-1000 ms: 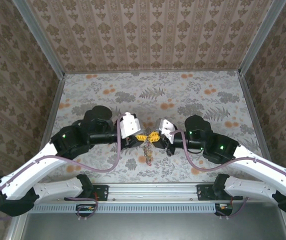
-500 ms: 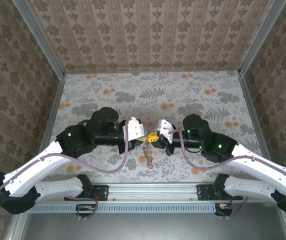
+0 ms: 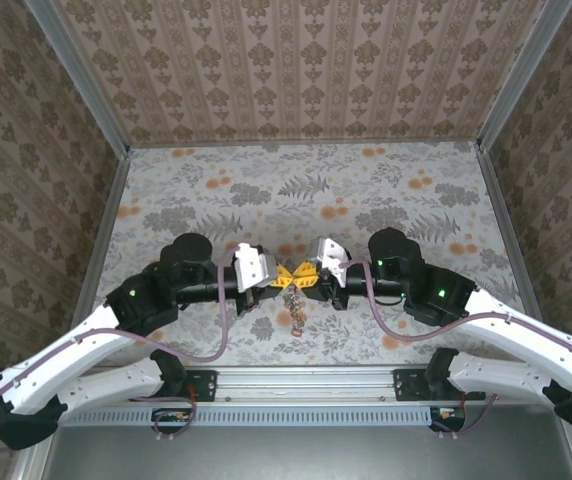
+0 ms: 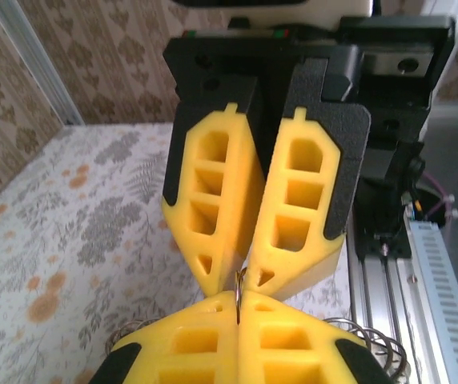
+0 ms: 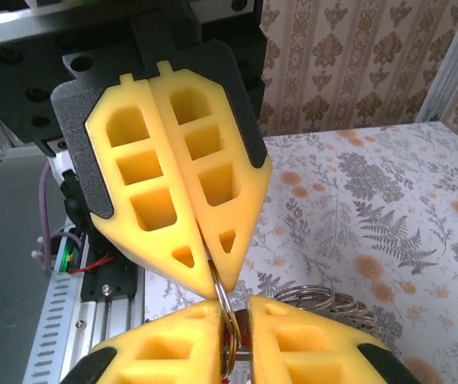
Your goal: Put the keys on the keyring
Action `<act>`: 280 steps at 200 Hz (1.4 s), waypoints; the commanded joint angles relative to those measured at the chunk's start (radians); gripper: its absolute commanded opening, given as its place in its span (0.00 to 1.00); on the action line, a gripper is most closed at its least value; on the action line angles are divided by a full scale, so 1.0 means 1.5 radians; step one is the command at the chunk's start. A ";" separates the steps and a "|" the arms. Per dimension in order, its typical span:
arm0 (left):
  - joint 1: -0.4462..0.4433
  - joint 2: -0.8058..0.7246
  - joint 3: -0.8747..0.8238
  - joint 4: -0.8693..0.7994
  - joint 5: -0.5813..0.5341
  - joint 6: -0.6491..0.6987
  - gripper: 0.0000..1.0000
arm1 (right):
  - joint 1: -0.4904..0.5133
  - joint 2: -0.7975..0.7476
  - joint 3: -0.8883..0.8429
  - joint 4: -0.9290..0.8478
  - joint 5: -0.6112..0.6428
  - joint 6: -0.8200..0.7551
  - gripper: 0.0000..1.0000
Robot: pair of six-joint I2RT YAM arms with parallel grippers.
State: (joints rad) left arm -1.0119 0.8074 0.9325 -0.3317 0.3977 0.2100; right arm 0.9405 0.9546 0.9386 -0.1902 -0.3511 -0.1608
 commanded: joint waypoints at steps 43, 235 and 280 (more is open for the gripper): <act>0.034 -0.054 -0.048 0.241 0.061 -0.088 0.00 | 0.002 -0.027 -0.031 0.077 -0.024 0.028 0.20; 0.061 -0.033 -0.117 0.412 0.100 -0.188 0.00 | -0.007 -0.059 -0.061 0.107 -0.037 0.046 0.05; 0.038 -0.013 0.006 0.115 0.069 -0.075 0.00 | -0.015 -0.061 -0.042 0.071 -0.016 0.042 0.00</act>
State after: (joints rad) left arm -0.9375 0.7815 0.7929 0.0746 0.5571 -0.0208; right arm 0.9253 0.8764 0.8608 -0.0326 -0.3817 -0.0937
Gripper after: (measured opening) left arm 0.063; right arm 0.066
